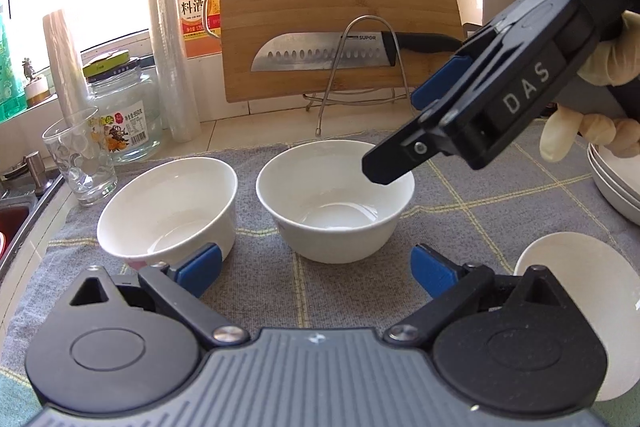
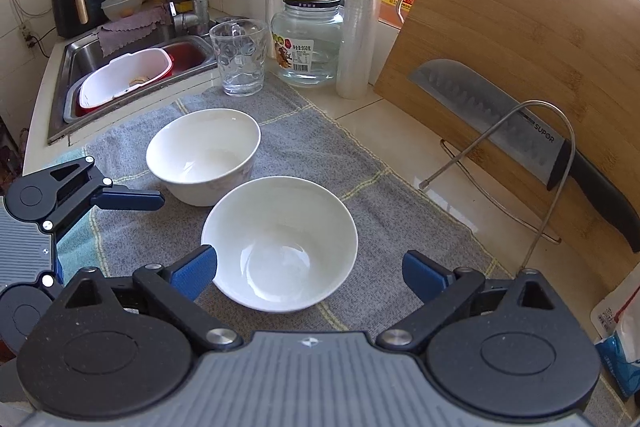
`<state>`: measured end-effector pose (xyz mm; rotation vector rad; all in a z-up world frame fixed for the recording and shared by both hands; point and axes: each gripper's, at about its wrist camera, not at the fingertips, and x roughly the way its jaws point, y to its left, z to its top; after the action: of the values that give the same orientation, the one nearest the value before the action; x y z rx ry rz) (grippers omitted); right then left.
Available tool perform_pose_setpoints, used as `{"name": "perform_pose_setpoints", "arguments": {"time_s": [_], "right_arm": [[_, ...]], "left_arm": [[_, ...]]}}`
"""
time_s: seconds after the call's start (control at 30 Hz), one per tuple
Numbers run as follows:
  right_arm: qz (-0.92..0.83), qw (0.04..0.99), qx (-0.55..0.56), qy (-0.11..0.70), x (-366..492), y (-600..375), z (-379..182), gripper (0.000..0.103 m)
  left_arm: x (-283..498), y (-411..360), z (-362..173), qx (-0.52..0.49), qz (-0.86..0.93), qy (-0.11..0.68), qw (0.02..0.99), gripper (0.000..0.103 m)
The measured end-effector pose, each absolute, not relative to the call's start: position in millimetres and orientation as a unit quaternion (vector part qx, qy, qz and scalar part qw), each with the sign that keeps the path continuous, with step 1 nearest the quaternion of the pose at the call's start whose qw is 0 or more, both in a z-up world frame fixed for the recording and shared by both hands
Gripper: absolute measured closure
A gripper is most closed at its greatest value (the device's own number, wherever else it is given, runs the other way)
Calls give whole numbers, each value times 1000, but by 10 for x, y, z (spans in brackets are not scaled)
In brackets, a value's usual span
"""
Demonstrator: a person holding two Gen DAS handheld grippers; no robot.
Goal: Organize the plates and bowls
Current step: 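Move the right tool to another white bowl, then close the right tool on the rim of the white bowl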
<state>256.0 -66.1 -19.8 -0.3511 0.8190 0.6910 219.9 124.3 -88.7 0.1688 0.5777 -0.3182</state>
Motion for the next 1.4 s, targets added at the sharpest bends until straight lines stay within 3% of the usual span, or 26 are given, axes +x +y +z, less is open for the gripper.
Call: {"name": "perform_pose_setpoints", "arguments": {"time_s": [0.73, 1.4], "right_arm": [[336, 827, -115, 436, 2988, -642, -465, 33], [348, 816, -105, 450, 3081, -619, -541, 41]], "left_arm": [[2507, 1100, -966, 69, -184, 286, 938, 12], [2629, 1075, -980, 63, -190, 298, 933, 15]]}}
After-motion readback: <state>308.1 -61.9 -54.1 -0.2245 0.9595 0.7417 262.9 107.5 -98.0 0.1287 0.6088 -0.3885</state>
